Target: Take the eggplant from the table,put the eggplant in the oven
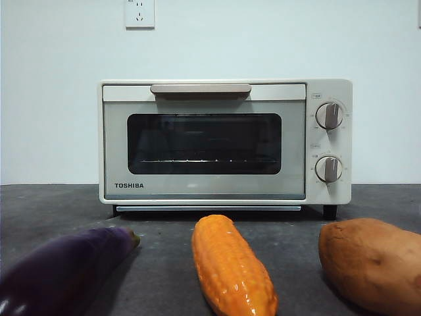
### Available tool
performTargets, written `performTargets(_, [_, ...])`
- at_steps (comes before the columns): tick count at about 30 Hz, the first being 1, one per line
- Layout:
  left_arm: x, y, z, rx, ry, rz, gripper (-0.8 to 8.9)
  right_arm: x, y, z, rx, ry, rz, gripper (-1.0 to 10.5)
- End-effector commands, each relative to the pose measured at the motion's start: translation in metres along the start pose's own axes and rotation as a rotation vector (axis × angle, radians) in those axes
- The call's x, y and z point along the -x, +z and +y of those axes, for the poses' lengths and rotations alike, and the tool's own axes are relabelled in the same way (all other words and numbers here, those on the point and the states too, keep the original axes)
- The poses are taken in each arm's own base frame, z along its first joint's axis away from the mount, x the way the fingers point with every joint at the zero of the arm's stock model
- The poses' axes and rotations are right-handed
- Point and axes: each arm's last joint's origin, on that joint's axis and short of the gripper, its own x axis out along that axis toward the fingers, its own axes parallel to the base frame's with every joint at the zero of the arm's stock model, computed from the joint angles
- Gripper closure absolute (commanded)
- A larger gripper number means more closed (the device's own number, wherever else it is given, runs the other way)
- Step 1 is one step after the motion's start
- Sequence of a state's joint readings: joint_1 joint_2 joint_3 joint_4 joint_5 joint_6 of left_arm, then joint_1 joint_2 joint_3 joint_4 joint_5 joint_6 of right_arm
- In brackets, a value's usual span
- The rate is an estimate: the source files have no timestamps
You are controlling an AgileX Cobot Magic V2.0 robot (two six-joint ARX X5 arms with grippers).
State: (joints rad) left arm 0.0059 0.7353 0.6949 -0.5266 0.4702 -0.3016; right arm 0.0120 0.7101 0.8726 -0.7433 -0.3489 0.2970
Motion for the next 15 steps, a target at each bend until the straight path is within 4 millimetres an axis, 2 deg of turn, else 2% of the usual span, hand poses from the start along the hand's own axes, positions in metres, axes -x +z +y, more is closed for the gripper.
performTargets(1, [0.001,0.006,-0.004,-0.031,-0.015,-0.021,8.08,-0.004,0.005,0.005,-0.058,0.136,0.046,5.6])
performTargets(7, [0.001,0.007,-0.004,-0.036,-0.018,-0.030,8.08,-0.027,0.002,0.021,-0.113,0.337,0.229,5.6])
performTargets(15, [0.001,0.007,-0.004,-0.038,-0.019,-0.033,8.08,-0.066,-0.021,0.062,-0.019,0.346,0.438,5.6])
